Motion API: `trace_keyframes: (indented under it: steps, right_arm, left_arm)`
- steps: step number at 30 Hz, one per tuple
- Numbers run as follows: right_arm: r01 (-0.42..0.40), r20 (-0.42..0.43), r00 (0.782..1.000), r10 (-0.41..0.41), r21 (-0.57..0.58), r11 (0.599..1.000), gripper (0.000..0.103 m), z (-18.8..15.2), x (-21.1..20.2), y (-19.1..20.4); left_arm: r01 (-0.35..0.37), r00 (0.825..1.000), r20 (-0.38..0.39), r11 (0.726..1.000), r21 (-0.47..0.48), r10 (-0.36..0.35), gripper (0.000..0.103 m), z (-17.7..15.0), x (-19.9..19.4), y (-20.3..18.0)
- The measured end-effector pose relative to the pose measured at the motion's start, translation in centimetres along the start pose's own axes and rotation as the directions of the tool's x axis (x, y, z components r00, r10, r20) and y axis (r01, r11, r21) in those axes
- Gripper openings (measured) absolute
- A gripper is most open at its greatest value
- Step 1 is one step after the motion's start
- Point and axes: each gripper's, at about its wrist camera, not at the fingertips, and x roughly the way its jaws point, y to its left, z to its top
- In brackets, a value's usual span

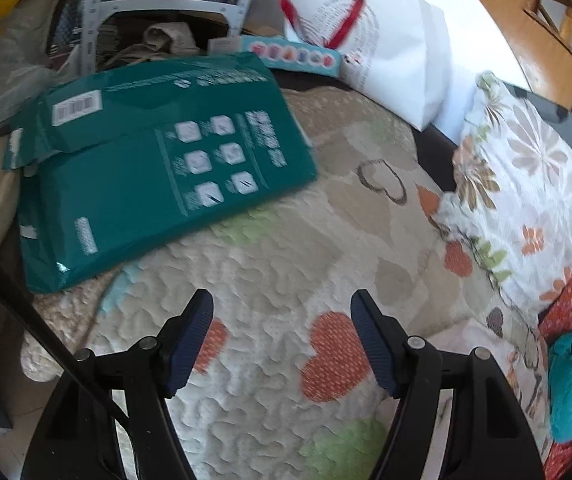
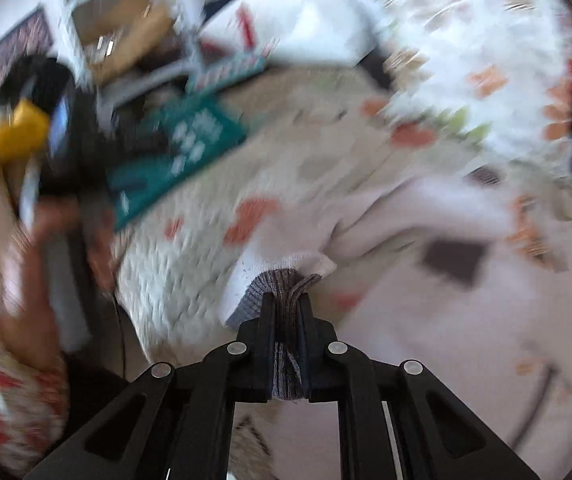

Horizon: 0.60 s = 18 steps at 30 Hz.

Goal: Fold small clothes

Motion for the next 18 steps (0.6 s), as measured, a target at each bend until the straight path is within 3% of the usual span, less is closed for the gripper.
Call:
trace_keyframes:
  steps: [5,8,9,12,13,15,17,18]
  right_arm:
    - [0.127,0.046,0.990,-0.135,0.154,0.980,0.011,-0.2,-8.5,-9.5]
    - [0.291,-0.005,0.954,-0.299,0.244,0.925,0.012,-2.6,-11.0,-15.7]
    - [0.353,-0.048,0.934,-0.353,0.263,0.898,0.014,-3.7,-11.1,-17.8]
    - [0.572,-0.226,0.818,-0.529,0.230,0.787,0.020,-6.6,-9.6,-22.5]
    - [0.592,-0.244,0.803,-0.543,0.229,0.773,0.020,-7.1,-9.5,-23.1]
    - [0.544,-0.193,0.839,-0.509,0.272,0.794,0.027,-6.8,-9.9,-22.8]
    - [0.502,-0.139,0.865,-0.483,0.287,0.816,0.044,-5.4,-9.9,-21.9]
    - [0.480,-0.119,0.876,-0.467,0.284,0.830,0.045,-4.6,-9.1,-21.4]
  left_arm:
    - [0.039,0.999,-0.021,0.992,0.122,-0.037,0.070,-1.8,0.1,-4.3]
    - [0.070,0.997,-0.041,0.979,0.190,-0.063,0.070,-3.2,0.3,-7.3]
    - [0.079,0.996,-0.048,0.975,0.209,-0.070,0.070,-3.6,0.4,-8.2]
    - [0.099,0.994,-0.065,0.959,0.267,-0.084,0.070,-4.9,0.6,-10.9]
    - [0.111,0.993,-0.075,0.952,0.284,-0.093,0.070,-5.4,0.6,-11.8]
    - [0.129,0.991,-0.082,0.942,0.310,-0.108,0.071,-6.1,0.5,-13.1]
    - [0.131,0.991,-0.080,0.936,0.326,-0.110,0.071,-6.5,0.5,-13.9]
    - [0.131,0.990,-0.086,0.935,0.331,-0.109,0.071,-6.6,0.6,-14.3]
